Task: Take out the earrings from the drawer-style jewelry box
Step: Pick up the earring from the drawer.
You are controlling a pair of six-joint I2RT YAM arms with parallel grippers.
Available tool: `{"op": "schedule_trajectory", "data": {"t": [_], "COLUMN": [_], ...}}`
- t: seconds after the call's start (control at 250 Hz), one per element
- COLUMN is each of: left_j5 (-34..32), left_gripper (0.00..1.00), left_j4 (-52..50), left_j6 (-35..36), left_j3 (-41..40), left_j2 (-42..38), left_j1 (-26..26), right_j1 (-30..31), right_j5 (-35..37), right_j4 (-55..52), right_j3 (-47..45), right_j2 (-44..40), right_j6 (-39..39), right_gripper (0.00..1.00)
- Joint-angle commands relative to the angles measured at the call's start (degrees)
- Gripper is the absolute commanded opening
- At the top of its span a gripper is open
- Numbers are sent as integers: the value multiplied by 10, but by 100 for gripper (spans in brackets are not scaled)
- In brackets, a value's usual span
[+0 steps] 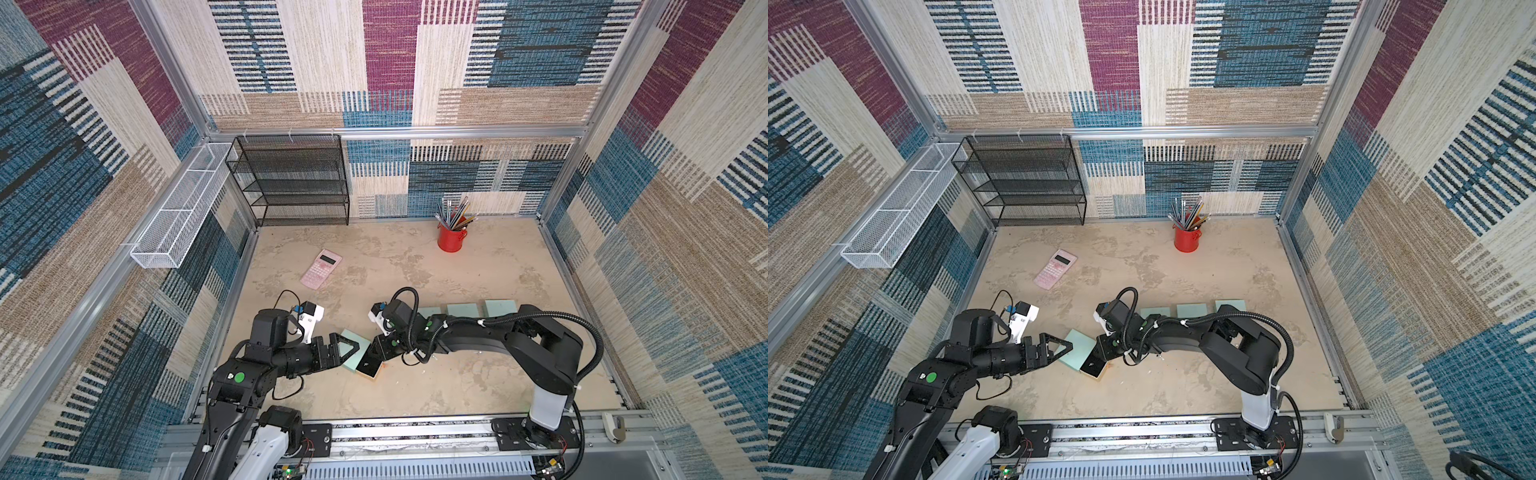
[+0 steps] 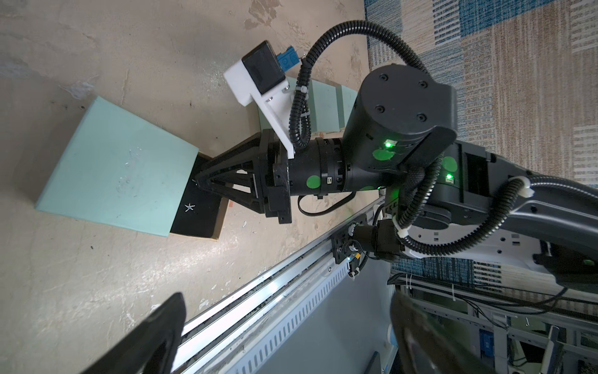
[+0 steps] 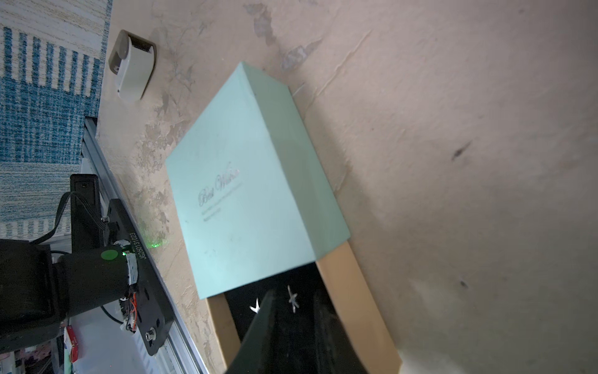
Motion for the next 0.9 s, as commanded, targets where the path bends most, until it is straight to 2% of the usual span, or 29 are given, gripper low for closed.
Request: {"op": "schedule_trajectory", "data": {"t": [0.0,0.38,0.896], "left_j5": [2,-3,-3], "left_gripper": [99,98,99], "left_j4": [-6,-6,-6], "left_j6": [16,12,10], "left_j3": [2,-1,-3], "left_j2": [0,1,1], "left_j1": [1,6,12], "right_j1": [1,1,2], "right_j5": [3,-14,-40], "right_j4": [-1,17,41], "right_j3": [5,-1,-6], "right_j2": [6,9,18], "right_j6": [-8,-11,-9], "right_gripper": [24,20,10]}}
